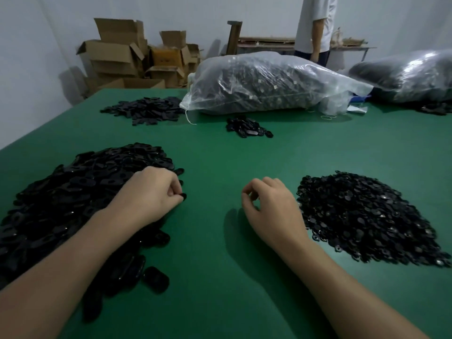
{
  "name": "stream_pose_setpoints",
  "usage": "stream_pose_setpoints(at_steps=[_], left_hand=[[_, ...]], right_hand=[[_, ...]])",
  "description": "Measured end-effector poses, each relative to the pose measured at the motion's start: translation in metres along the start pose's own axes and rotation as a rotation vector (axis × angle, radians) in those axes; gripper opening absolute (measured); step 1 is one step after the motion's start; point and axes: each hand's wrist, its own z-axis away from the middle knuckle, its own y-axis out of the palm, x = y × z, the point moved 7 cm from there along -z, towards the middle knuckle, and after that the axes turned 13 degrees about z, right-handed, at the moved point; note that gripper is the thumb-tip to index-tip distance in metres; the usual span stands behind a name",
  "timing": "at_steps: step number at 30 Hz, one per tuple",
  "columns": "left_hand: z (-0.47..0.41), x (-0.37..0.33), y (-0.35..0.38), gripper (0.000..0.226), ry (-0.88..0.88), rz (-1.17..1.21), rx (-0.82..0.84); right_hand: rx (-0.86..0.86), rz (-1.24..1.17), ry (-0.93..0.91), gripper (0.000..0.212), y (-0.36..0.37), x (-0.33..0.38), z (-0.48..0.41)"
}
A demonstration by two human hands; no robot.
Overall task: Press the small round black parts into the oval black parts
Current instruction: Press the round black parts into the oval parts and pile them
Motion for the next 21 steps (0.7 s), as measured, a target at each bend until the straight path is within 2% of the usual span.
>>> stream_pose_setpoints(at_steps=[2,4,6,8,10,14,17,21], left_hand=[[0.001,-0.020,0.004,0.009,0.044,0.229,-0.042],[0.011,-0.035,0.013,0.009,0.054,0.571,-0.071],[0.027,-0.039,0.028,0.009,-0.016,0.941,-0.007],[0.042,-0.037,0.039,0.011,-0.098,1.145,0.052],[0.054,-0.031,0.043,0.009,-0.095,1.092,0.015],[0.058,-0.029,0.039,0.012,0.089,0.743,-0.124],[0.049,-0.028,0.033,0.010,0.185,0.526,-0.187],[0.043,-0.031,0.030,0.006,0.232,0.382,-0.234]], right_hand=[[0.035,0.202,0.017,0.018,-0.004,-0.014,-0.004],[0.108,0.391,0.086,0.023,-0.007,-0.036,-0.006],[0.165,0.504,0.162,0.025,-0.010,-0.057,-0.003],[0.189,0.544,0.212,0.026,-0.012,-0.068,-0.001],[0.198,0.551,0.241,0.026,-0.013,-0.071,-0.001],[0.207,0.546,0.267,0.027,-0.017,-0.078,-0.003],[0.199,0.513,0.267,0.021,-0.021,-0.083,-0.004],[0.195,0.428,0.256,0.014,-0.021,-0.083,-0.007]])
